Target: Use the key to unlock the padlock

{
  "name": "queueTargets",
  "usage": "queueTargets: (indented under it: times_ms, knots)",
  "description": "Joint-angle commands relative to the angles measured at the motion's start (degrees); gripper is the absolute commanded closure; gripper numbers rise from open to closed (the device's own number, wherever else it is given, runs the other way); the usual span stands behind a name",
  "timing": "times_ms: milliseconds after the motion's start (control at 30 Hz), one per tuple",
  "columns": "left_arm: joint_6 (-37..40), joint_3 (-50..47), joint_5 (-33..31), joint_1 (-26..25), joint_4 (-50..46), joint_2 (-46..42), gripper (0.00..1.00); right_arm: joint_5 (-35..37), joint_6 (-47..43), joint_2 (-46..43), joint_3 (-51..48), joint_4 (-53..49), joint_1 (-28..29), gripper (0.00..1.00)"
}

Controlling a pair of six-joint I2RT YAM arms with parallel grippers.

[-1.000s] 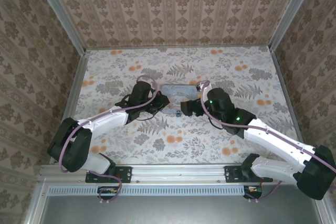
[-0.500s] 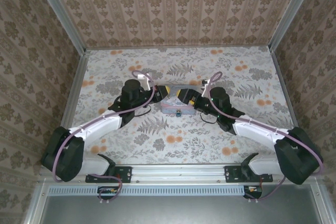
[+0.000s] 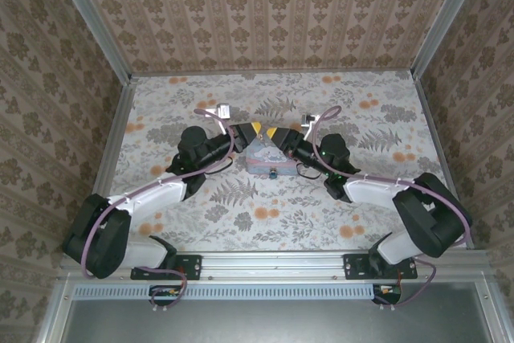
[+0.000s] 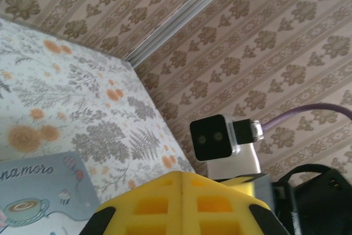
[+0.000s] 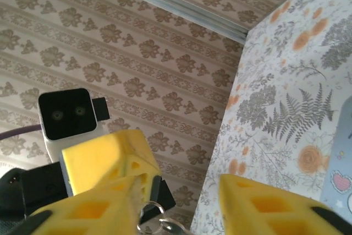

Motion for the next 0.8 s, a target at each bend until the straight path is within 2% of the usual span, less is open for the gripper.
queueTargets:
  times_ms: [0, 300, 767]
  knots:
    - [-2.0, -0.5, 0.3, -0.4, 5.1, -0.1, 1.00, -2.5, 1.4, 1.7, 0.2, 8.7, -0.2, 0.61]
    - [-1.7, -0.8, -0.1, -1.0, 5.1, 0.0, 1.00, -3.4, 3.2, 4.1, 0.4, 13.2, -0.2, 0.60]
    - [-2.8, 0.0, 0.6, -1.1, 3.3, 1.9, 1.00, -6.5, 1.1, 2.6, -2.0, 14.8, -0.2, 0.64]
